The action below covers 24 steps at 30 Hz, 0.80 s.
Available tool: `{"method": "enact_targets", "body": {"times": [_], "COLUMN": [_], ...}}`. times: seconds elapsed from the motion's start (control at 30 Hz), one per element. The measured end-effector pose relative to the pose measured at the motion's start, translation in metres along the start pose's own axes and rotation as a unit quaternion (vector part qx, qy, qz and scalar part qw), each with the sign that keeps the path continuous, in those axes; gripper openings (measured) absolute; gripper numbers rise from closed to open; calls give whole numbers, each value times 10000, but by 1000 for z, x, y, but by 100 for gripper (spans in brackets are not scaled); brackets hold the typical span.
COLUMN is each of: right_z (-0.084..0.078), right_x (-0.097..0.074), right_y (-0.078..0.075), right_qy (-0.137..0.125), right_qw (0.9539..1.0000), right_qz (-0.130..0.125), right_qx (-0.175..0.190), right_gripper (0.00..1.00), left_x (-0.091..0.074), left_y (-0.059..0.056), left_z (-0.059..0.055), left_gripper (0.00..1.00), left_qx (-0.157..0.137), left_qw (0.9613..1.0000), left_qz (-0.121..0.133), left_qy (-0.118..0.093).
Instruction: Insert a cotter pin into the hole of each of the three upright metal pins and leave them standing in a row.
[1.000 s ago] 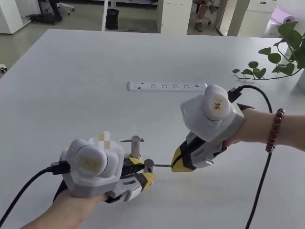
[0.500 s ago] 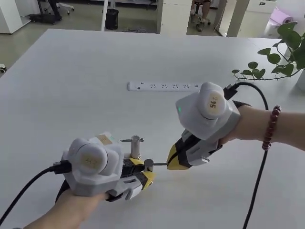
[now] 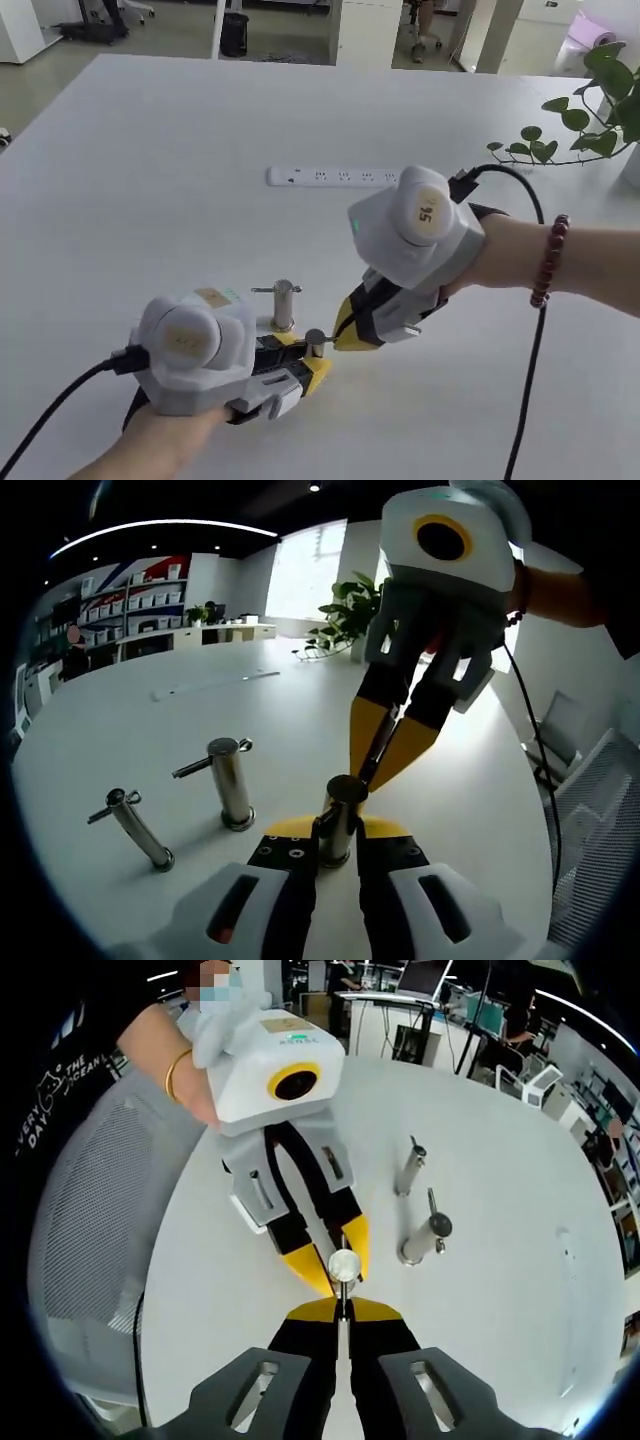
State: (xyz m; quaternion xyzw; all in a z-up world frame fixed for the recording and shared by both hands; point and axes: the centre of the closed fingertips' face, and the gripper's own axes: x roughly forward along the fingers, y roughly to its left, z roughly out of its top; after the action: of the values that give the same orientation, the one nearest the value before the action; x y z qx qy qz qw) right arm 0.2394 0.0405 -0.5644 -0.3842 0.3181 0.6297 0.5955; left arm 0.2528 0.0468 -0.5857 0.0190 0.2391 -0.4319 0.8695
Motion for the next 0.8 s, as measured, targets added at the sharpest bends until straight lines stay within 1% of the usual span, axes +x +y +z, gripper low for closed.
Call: {"method": "enact_targets", "body": {"times": [0.2,0.27,0.3,0.4,0.47,0.53,0.6,0.73,0.8], "right_z": [2,3,5,4,4,5,6,3,2], "right_x": [2,3,3,3,2,0,-3,-8,-9], "right_y": [-1,0,0,-3,-4,-4,-3,-3,-3], "right_qy": [-26,-72,-133,-157,-165,-220,-263,-349,-364], "right_qw": [9999,9998,9996,9993,9991,9986,9984,9975,9973], "right_qz": [-4,-14,-14,-66,-90,-89,-128,-240,-269], "right_qx": [101,204,240,318,389,483,489,557,580], "right_gripper": [0,0,0,0,1,5,7,6,4], "left_x": [2,2,2,3,3,4,4,4,4], "left_y": [1,1,1,2,1,2,2,2,2], "left_z": [-1,-2,-2,-3,-3,-4,-5,-6,-6], "left_gripper": [13,13,13,13,13,13,13,13,13], "left_qx": [-157,-195,-206,-181,-216,-217,-229,-250,-255], "left_qw": [9998,9997,9997,9997,9997,9996,9996,9995,9995], "left_qz": [47,68,76,114,117,125,140,155,162], "left_qy": [-62,-92,-99,-97,-95,-91,-90,-101,-102]}}
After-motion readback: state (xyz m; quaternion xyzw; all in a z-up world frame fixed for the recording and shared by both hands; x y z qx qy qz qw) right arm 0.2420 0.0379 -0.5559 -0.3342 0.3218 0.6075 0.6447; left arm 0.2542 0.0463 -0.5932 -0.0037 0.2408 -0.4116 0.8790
